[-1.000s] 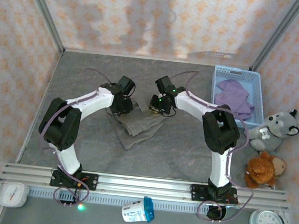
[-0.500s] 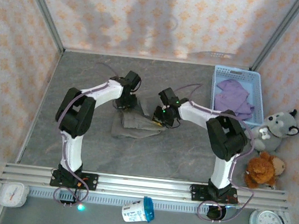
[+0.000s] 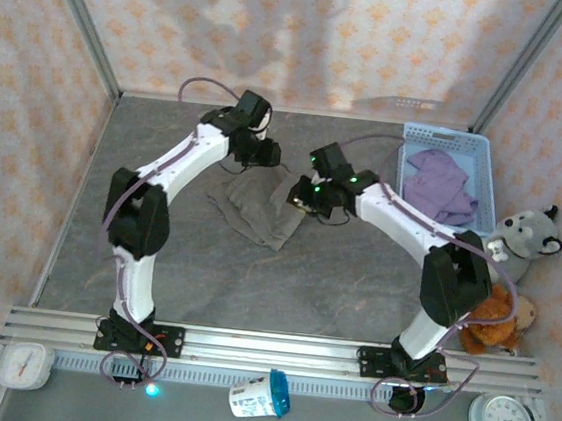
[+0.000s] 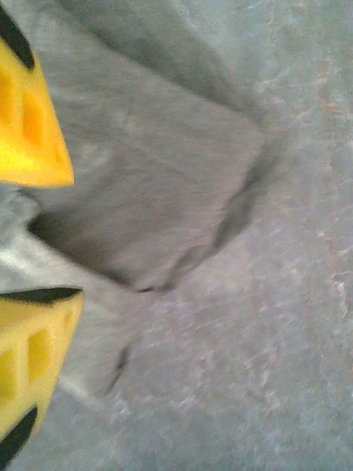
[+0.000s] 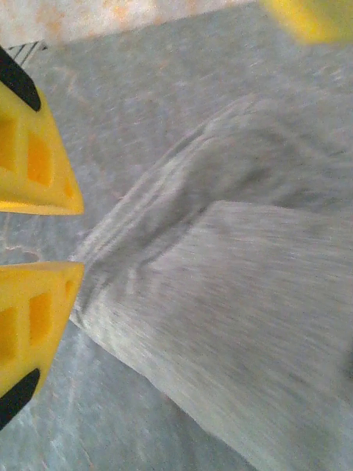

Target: Fold and stack the mixed laundry pile

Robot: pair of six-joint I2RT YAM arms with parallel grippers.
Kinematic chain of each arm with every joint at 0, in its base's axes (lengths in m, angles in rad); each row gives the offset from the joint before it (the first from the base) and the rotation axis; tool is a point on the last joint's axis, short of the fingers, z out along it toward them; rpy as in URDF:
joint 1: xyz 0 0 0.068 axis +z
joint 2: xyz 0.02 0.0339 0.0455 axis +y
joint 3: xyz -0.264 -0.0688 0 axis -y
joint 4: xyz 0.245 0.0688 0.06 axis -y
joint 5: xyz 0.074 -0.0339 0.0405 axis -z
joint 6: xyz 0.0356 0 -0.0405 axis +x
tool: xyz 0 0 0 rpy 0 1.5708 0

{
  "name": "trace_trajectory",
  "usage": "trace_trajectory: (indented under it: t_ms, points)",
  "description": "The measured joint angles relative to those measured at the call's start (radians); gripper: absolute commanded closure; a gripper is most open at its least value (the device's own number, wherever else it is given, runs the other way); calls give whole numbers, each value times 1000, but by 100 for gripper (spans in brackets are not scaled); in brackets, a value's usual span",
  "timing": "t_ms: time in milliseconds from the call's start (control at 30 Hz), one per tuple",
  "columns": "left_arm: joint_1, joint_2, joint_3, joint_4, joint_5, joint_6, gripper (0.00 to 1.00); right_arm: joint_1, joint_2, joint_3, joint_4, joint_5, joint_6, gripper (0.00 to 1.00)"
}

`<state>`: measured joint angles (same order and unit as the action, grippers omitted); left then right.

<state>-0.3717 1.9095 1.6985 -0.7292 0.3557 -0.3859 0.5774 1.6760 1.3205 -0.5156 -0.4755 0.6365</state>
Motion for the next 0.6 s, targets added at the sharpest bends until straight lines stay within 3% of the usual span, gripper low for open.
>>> trace_trajectory:
  t_ms: [100,200,400,600]
  points:
    - [-16,-147,-198,55,39,-47,75,-56,21,34,0,-3,-12,77]
    - [-65,-196,-328,111,53,-88,77,-64,94,98,0,-22,-22,77]
    - [-148,-125,-436,174,10,-170,80,-63,253,177,1,-15,-31,79]
    - [-67,18,-431,187,-69,-220,83,-112,359,172,16,12,-2,79]
